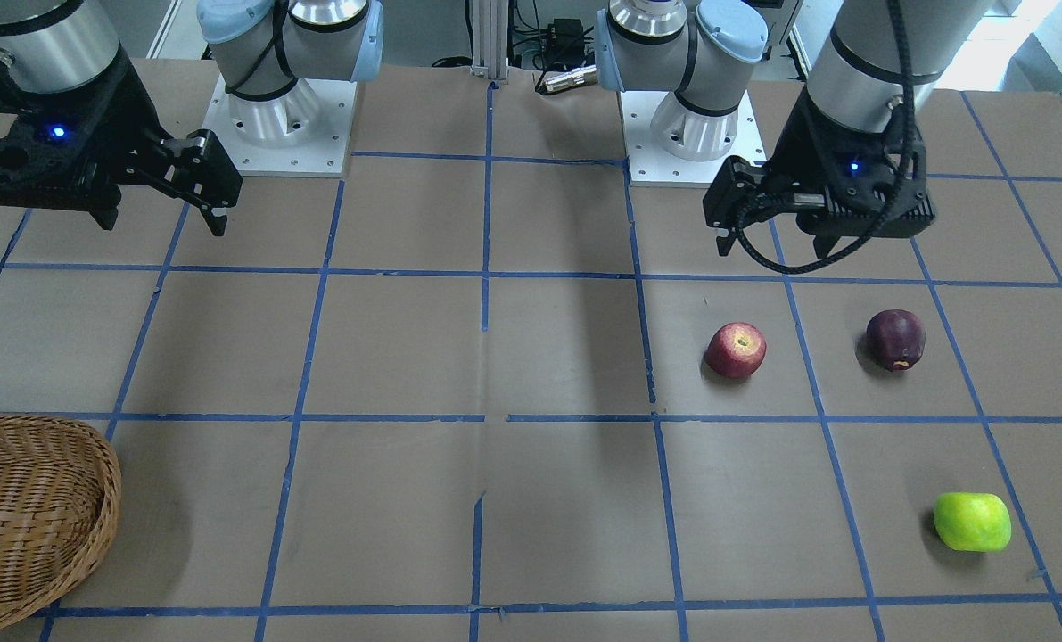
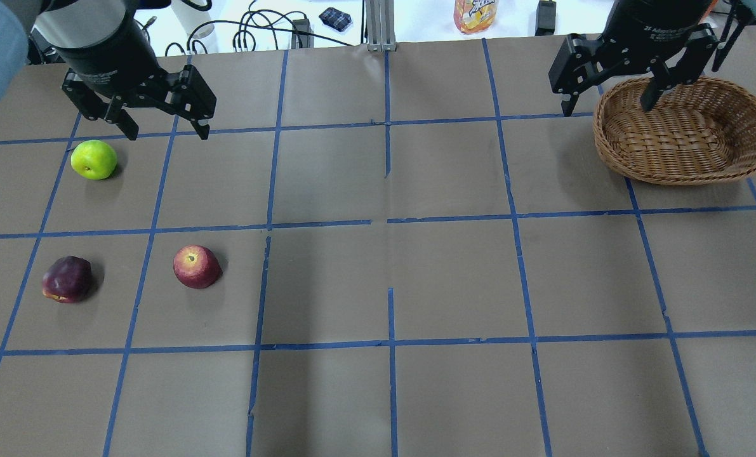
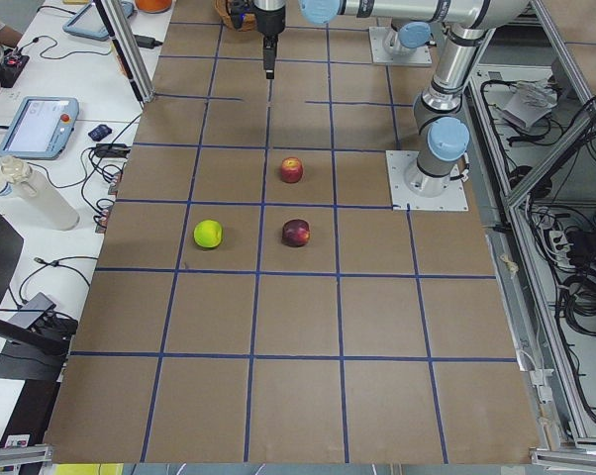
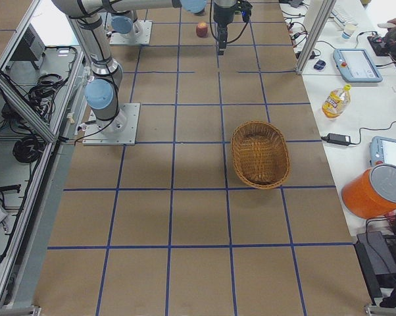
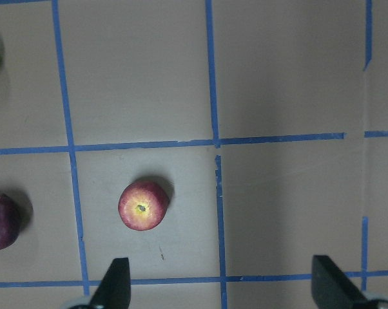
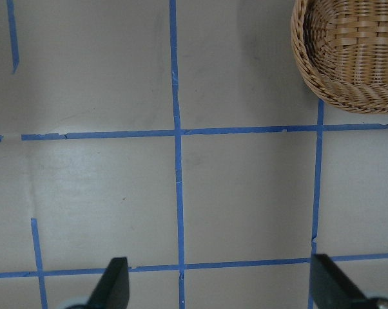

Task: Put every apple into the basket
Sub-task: 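Move the left gripper down toward the red-yellow apple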

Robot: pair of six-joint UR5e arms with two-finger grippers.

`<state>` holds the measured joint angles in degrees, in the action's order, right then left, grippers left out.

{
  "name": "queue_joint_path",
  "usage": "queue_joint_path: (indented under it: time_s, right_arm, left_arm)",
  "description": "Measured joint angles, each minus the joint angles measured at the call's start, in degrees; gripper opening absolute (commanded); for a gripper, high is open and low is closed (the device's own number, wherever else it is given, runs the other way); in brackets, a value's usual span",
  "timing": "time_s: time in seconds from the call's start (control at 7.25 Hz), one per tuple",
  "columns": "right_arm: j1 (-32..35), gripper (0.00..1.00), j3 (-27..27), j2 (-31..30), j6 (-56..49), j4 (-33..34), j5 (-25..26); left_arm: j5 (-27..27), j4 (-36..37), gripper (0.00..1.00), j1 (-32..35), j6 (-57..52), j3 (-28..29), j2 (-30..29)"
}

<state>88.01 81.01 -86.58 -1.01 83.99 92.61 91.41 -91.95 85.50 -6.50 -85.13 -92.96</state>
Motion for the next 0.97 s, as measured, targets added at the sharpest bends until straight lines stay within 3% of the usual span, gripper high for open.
queue_joint_path:
  time_s: [0.41, 0.97]
  right_arm:
    - [0.04, 1.0, 0.02, -0.2, 0.04, -0.16, -0.04]
    - [-0.02, 1.0, 0.03, -0.25, 0.04, 0.17, -0.15]
  left_arm:
    - [-0.07, 1.97, 1.0, -6.55, -7.57, -5.8, -0.12]
    - [0.13, 20.76, 1.0, -7.08, -7.97, -22.27, -4.55]
